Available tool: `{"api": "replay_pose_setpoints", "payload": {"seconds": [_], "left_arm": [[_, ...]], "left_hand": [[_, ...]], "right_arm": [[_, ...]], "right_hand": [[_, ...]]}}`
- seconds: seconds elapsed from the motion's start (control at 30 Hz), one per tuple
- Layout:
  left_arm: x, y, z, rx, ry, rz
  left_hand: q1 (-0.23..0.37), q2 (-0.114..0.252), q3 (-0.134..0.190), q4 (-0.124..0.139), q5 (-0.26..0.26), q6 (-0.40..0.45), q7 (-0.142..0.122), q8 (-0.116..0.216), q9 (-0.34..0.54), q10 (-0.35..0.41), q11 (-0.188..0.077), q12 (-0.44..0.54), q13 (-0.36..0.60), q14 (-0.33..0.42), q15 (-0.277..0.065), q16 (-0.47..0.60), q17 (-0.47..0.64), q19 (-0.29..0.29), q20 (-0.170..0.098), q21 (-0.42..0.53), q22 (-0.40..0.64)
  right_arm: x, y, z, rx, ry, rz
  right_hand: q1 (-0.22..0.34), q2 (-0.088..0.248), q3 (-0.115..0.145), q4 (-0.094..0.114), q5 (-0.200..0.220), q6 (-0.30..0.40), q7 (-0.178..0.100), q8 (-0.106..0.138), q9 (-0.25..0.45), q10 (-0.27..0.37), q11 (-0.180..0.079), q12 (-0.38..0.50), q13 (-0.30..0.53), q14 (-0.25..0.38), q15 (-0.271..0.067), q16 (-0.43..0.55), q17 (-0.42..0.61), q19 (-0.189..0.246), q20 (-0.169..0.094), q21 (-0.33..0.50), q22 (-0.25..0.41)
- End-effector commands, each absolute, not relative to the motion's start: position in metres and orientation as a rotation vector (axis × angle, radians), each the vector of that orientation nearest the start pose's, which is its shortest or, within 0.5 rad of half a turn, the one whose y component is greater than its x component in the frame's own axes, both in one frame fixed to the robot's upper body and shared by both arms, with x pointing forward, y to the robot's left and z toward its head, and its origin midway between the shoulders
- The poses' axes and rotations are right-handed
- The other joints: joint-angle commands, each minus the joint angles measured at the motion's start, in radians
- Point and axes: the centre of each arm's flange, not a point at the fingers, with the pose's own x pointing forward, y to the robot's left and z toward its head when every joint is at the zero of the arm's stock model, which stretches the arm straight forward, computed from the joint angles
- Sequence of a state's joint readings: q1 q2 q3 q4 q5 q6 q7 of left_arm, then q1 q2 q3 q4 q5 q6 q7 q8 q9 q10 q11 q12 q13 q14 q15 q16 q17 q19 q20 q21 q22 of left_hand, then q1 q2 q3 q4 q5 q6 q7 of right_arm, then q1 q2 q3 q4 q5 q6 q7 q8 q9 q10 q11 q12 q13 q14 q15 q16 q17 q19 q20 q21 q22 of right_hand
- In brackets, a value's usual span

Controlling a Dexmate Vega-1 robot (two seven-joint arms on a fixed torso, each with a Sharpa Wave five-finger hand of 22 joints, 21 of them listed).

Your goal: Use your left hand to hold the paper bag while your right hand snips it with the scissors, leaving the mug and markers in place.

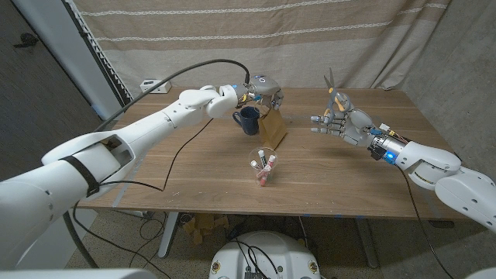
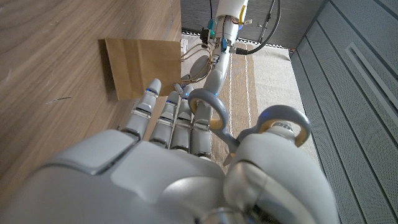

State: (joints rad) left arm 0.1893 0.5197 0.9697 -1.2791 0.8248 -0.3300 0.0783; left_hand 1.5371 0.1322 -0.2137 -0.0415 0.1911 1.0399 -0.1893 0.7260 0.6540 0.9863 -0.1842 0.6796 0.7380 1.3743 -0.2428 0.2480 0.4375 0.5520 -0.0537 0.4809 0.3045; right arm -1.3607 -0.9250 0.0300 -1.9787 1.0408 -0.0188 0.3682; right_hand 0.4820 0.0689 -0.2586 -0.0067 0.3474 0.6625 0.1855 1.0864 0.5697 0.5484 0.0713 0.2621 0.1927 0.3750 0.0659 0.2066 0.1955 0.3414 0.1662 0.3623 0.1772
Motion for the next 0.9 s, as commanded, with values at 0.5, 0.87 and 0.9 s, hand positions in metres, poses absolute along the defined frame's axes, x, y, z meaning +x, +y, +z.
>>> {"api": "replay_pose_setpoints", "payload": {"seconds": [0.5,0.87,0.9], "left_arm": [[0.625,0.088,0.132,1.388,-1.047,-0.157],[0.625,0.102,0.129,1.209,-1.011,-0.082],[0.626,0.103,0.128,1.190,-1.008,-0.077]], "left_hand": [[-0.019,-0.017,0.037,-0.037,-0.003,0.039,0.022,0.006,-0.052,0.042,-0.017,-0.015,-0.028,0.000,0.004,0.004,0.035,0.000,-0.111,0.044,0.005],[-0.023,-0.024,0.042,-0.044,-0.003,0.053,0.024,0.010,-0.069,0.051,-0.016,-0.025,-0.048,0.003,0.005,0.004,0.048,-0.003,-0.109,0.062,0.004],[-0.024,-0.024,0.043,-0.044,-0.003,0.061,0.026,0.010,-0.075,0.054,-0.016,-0.025,-0.049,0.004,0.005,0.004,0.049,-0.004,-0.109,0.064,0.004]], "right_arm": [[0.492,-0.310,-0.008,-0.005,-0.453,0.705],[0.497,-0.310,-0.008,0.000,-0.451,0.708],[0.498,-0.310,-0.008,0.005,-0.450,0.711]], "right_hand": [[0.016,0.001,0.002,-0.007,-0.003,0.000,0.000,-0.003,-0.001,0.004,-0.007,-0.008,0.005,0.008,-0.006,-0.005,0.003,0.014,-0.007,-0.008,0.003],[0.019,0.003,0.003,-0.009,-0.005,-0.002,-0.002,-0.002,0.000,0.005,-0.007,-0.010,0.005,0.009,-0.006,-0.006,0.003,0.016,-0.007,-0.012,0.003],[0.019,0.003,0.003,-0.009,-0.005,-0.002,-0.001,-0.002,0.000,0.005,-0.007,-0.010,0.005,0.009,-0.006,-0.006,0.003,0.016,-0.007,-0.012,0.003]]}}
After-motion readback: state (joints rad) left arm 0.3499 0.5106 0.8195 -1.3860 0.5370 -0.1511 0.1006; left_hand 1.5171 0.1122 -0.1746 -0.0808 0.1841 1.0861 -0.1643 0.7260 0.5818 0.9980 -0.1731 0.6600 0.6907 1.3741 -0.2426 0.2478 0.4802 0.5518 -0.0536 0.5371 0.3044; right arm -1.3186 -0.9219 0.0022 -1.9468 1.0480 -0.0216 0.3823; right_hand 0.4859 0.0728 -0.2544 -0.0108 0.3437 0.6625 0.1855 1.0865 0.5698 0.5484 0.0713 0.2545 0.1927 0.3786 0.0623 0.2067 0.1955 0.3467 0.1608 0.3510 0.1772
